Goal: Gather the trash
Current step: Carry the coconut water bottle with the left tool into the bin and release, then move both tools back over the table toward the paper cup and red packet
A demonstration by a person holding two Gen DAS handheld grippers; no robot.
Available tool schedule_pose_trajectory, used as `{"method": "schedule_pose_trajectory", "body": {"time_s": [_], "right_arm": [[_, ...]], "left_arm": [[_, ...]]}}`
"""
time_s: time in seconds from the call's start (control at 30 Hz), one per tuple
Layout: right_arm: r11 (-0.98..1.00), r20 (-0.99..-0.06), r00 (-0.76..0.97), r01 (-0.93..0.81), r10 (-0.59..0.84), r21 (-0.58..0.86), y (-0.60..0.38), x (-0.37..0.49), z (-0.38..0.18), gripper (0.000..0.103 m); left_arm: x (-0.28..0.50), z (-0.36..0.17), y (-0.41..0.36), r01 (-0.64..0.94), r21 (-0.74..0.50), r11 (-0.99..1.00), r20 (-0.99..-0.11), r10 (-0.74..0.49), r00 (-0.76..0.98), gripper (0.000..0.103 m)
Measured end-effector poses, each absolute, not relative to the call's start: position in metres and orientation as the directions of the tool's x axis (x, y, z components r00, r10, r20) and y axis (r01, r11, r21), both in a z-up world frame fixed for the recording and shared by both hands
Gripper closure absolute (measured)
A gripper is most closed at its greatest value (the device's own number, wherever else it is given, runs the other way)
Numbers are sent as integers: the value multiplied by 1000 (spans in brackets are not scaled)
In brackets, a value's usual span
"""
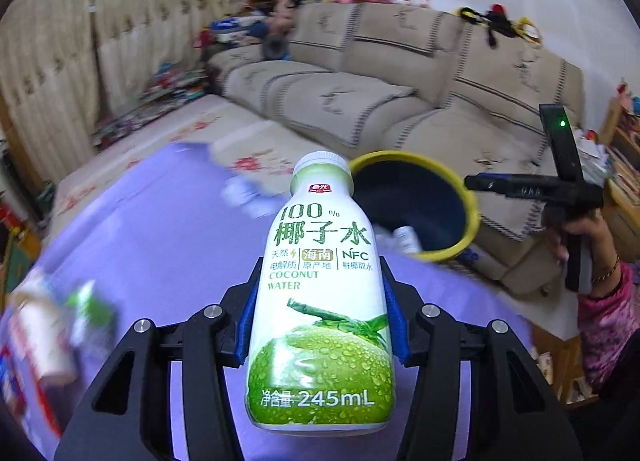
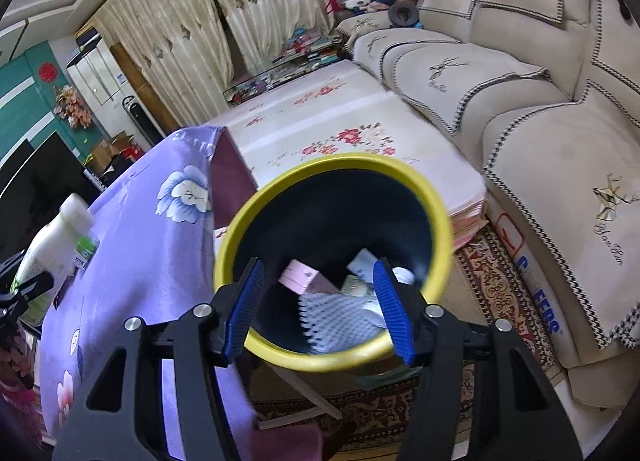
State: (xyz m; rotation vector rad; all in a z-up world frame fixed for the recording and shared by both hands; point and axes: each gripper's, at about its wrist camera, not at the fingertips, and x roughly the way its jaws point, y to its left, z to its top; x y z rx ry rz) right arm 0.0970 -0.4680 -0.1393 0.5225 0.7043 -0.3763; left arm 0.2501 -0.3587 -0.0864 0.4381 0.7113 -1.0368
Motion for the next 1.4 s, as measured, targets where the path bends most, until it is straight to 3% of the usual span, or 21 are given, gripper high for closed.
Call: {"method": "schedule_pose_trajectory", "body": {"time_s": [0.47, 0.67, 0.87, 1.13, 1.4], "right_arm": [[732, -697, 684, 585, -213, 350, -508, 39, -151, 49], [727, -702, 683, 585, -201, 361, -510, 39, -155, 49], [745, -697, 695, 557, -177, 366, -501, 47, -154, 48], [808, -704, 702, 475, -109, 348, -463, 84, -147, 46], [899, -702, 712, 321, -21, 298, -401, 148, -126, 46]], "left_arm": [[252, -134, -560, 943, -70, 325, -776, -612, 153, 51], [263, -142, -576, 926, -72, 369, -766, -615, 186, 47], [263, -119, -522, 906, -64, 419, -725, -644, 247, 42], [253, -84, -385, 819, -98, 566, -612, -683, 398, 28], [273, -88, -228, 639, -113, 761, -550, -584, 598, 22]]}}
